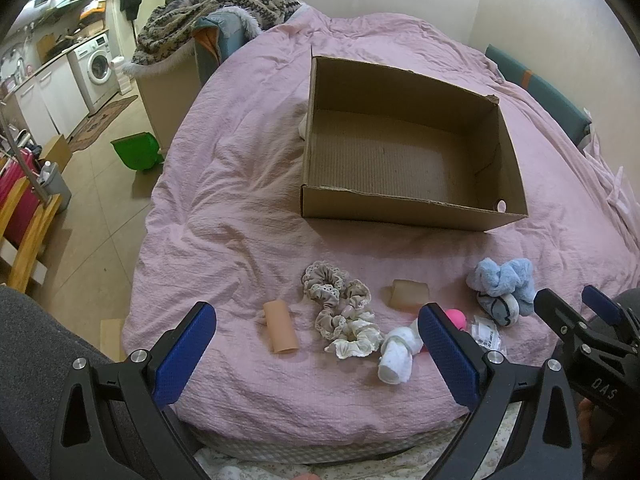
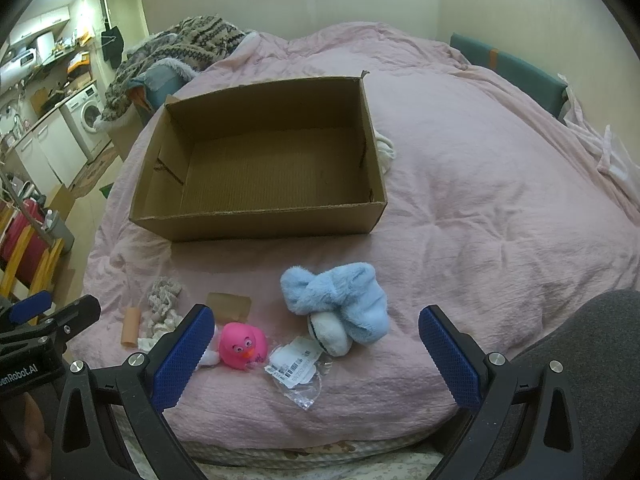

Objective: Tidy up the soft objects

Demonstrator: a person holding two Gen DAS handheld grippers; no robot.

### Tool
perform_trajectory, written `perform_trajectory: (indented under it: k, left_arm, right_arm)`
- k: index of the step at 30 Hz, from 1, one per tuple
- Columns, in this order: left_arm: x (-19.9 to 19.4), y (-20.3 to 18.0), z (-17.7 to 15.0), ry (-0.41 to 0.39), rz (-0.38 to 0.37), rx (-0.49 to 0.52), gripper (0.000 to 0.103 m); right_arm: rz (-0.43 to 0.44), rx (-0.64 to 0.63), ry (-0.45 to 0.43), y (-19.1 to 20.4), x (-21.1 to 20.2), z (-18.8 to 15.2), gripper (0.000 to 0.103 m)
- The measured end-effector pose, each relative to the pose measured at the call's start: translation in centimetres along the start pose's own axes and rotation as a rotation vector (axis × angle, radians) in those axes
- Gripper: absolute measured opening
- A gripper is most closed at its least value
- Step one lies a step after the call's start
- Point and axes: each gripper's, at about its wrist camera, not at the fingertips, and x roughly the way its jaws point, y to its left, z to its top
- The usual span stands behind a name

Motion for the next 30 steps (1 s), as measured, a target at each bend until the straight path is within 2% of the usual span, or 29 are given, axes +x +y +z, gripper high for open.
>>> perform_trajectory:
  k: [30]
  left_arm:
    - [0.16,0.29,-0.19,0.004,0.002,-0.001,0.101]
  right_arm:
    - [-0.001,-0.001,0.000,0.00,0.04,-0.06,0.103]
